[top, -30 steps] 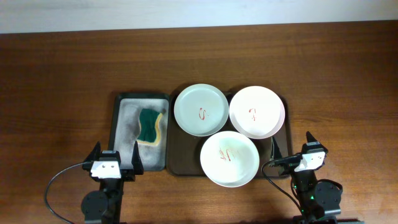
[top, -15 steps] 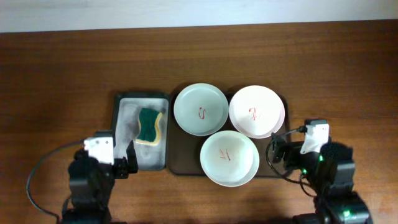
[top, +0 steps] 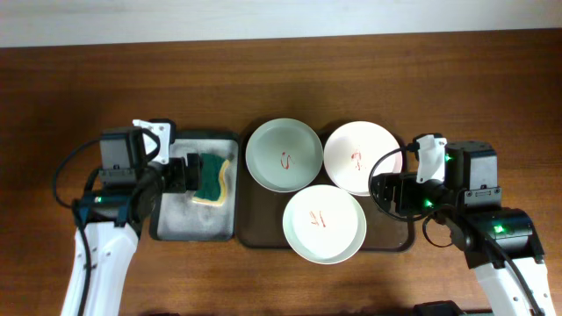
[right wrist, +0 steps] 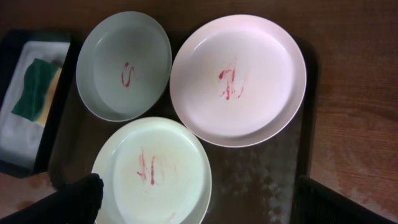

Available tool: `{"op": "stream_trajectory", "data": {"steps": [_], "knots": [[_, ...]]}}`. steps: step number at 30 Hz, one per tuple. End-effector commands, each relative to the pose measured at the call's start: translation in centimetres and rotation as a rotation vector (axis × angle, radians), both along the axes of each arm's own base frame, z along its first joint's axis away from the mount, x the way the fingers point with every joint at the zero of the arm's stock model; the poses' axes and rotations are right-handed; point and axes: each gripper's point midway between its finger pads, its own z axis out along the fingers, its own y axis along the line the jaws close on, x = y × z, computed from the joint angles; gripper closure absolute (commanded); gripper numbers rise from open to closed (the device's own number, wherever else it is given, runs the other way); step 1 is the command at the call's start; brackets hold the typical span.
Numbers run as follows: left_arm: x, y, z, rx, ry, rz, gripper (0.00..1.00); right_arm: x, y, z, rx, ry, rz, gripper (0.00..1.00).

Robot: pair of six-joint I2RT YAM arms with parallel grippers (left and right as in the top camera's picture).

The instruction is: Clean dirty plates on tray and stack at the side

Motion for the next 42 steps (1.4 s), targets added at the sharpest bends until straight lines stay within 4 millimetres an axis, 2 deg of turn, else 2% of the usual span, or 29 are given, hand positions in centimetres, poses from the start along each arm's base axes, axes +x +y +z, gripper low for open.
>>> {"op": "stream_trajectory", "data": {"steps": [1,4,7,9,10,12,13,14,15,16,18,20,22,23,24,26,28,30,31,33,35,37,40,41,42], "knots": [[1.9,-0.9,-2.1,-0.03,0.042,-0.013,0.15,0.2,0.1,0.8,0.018,-0.016,-0.005,0.01],[2.5,-2.5,-6.3,0.01,0.145,-0.054,0.21,0.2,0.1,0.8,0.017,-0.016,-0.005,0.01],[2.3,-3.3,-10.8,0.103,0.255,-0.069,0.22,0.2,0.1,0.8,0.017,-0.016,-0.006,0.01],[2.0,-3.7,-12.4,0.114,0.299,-0.084,0.24,0.2,0.1,0.8,0.017,-0.016,-0.005,0.01],[1.9,-4.1,-13.7,0.119,0.328,-0.094,0.27,0.2,0.1,0.8,0.017,-0.016,-0.006,0.01],[1.9,-4.4,-14.9,0.123,0.348,-0.102,0.34,0.2,0.1,0.8,0.017,-0.016,-0.005,0.01],[1.8,-4.4,-15.4,0.124,0.36,-0.102,0.51,0.2,0.1,0.8,0.017,-0.016,-0.006,0.0],[1.9,-4.2,-15.4,0.131,0.359,-0.099,0.82,0.2,0.1,0.8,0.017,-0.016,-0.006,0.0],[1.9,-4.1,-15.4,0.138,0.357,-0.095,0.96,0.2,0.1,0.8,0.017,-0.016,-0.006,0.0],[1.9,-3.8,-15.4,0.153,0.357,-0.087,1.0,0.2,0.1,0.8,0.017,-0.016,-0.006,0.0],[2.0,-3.1,-14.6,0.19,0.36,-0.066,1.0,0.2,0.1,0.8,0.017,-0.016,-0.005,0.0],[2.6,-3.2,-12.3,0.184,0.322,-0.064,1.0,0.1,0.4,0.9,0.031,-0.014,0.006,0.08],[2.8,-3.2,-10.8,0.181,0.299,-0.062,1.0,-0.1,1.0,0.8,0.062,0.0,0.031,0.09],[2.4,-3.2,-10.6,0.182,0.309,-0.064,0.87,-0.4,1.0,0.2,0.062,0.032,0.031,0.1],[2.0,-3.2,-10.8,0.181,0.327,-0.066,0.87,-0.6,1.0,-0.3,0.06,0.062,0.03,0.11],[0.2,-2.9,-12.8,0.189,0.402,-0.073,0.85,-0.9,1.1,-2.2,0.057,0.156,0.029,0.12],[-0.8,-2.8,-14.3,0.188,0.453,-0.061,0.74,-1.0,1.8,-3.9,0.093,0.249,0.05,0.13],[-1.3,-2.7,-15.0,0.187,0.479,-0.054,0.67,-0.9,1.8,-5.5,0.092,0.323,0.047,0.17],[-1.2,-2.7,-15.2,0.176,0.483,-0.03,0.63,-1.1,1.8,-7.2,0.089,0.405,0.043,0.18],[-1.0,-3.1,-15.2,0.157,0.476,-0.039,0.62,-1.3,1.9,-9.0,0.085,0.486,0.04,0.2],[-0.9,-3.4,-15.2,0.14,0.473,-0.046,0.7,-1.5,1.9,-11.3,0.082,0.588,0.034,0.27],[-1.0,-3.4,-15.3,0.141,0.476,-0.046,0.97,-1.9,2.2,-13.0,0.092,0.666,0.048,0.31],[-1.0,-3.4,-15.3,0.142,0.478,-0.046,1.0,-2.7,3.3,-15.3,0.068,0.753,0.09,0.41],[-1.0,-3.4,-15.3,0.141,0.477,-0.045,1.0,-2.8,3.7,-16.0,0.051,0.773,0.105,0.54],[-0.8,-3.4,-15.2,0.14,0.471,-0.044,1.0,-2.8,4.1,-16.9,0.041,0.79,0.115,0.6]]}}
